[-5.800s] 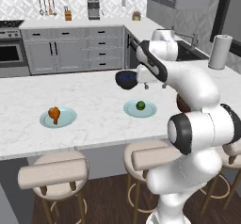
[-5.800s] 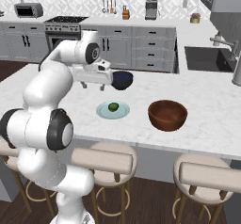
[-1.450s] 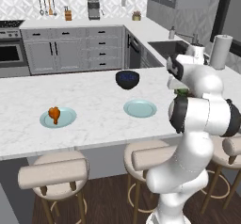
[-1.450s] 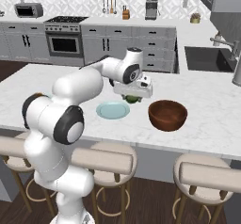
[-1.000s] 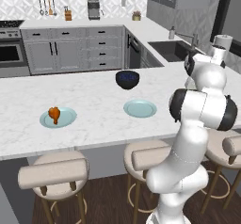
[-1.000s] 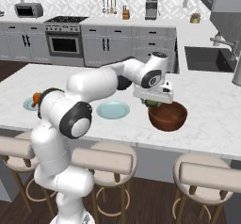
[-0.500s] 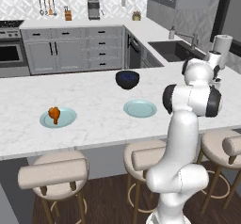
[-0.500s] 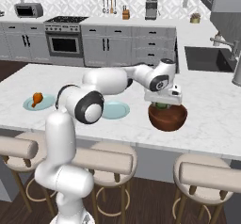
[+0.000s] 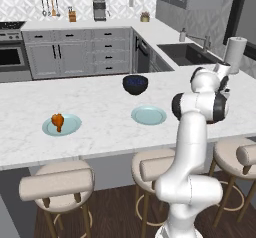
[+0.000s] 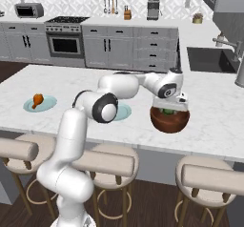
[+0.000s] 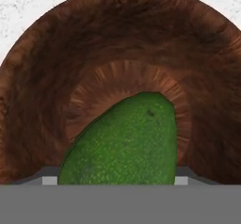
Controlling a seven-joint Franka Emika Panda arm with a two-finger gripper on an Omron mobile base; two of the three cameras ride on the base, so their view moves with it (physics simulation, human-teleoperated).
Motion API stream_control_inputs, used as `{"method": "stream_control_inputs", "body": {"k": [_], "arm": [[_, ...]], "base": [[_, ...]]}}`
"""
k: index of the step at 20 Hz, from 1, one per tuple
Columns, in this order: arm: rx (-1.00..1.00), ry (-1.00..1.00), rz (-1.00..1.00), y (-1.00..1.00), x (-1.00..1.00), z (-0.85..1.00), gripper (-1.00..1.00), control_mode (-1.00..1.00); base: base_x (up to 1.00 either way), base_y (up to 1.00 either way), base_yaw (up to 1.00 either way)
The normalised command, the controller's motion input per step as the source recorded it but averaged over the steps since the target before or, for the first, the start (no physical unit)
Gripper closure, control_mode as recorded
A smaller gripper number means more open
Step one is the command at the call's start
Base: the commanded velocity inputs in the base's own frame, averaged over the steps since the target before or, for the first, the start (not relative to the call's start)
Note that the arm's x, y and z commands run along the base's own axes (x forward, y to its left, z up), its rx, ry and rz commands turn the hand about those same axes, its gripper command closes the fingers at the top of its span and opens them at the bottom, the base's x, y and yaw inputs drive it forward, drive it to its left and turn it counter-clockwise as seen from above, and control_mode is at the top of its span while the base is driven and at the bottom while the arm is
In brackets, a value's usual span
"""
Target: Pick the chicken drumstick and avocado from their plates and place them in the bowl. Then put the bowl in the fridge.
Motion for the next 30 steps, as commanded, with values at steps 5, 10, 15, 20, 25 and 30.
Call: {"method": "stream_control_inputs", "body": {"k": [5,10,15,20,25,30], "arm": [[0.00,0.00,0.00,0.01,0.00,-0.04,-1.00,-1.00],[0.00,0.00,0.00,0.00,0.00,0.00,-1.00,-1.00],[0.00,0.00,0.00,0.00,0.00,0.00,-1.00,-1.00],[-0.13,0.00,0.00,0.51,-0.05,0.38,-1.00,-1.00],[-0.01,0.00,0.02,1.00,-0.42,0.85,-1.00,-1.00],[0.03,-0.01,0.01,1.00,-0.88,0.67,-1.00,-1.00]], "base": [[0.00,0.00,0.00],[0.00,0.00,0.00],[0.00,0.00,0.00],[0.00,0.00,0.00],[0.00,0.00,0.00],[0.00,0.00,0.00]]}}
